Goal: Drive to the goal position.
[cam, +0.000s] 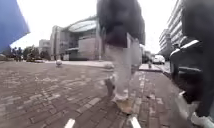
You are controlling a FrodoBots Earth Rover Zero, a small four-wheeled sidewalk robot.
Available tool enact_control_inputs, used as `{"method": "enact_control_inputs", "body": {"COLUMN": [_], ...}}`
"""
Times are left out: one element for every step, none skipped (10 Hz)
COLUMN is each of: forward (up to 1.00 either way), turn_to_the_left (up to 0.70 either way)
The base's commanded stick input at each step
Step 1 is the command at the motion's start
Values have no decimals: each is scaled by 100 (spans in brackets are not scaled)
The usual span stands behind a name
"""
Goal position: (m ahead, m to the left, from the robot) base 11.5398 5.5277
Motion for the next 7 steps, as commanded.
{"method": "enact_control_inputs", "body": {"forward": [0, 2, 10, 29, 47, 55, 55], "turn_to_the_left": [0, 0, 0, 0, 0, 0, 0]}}
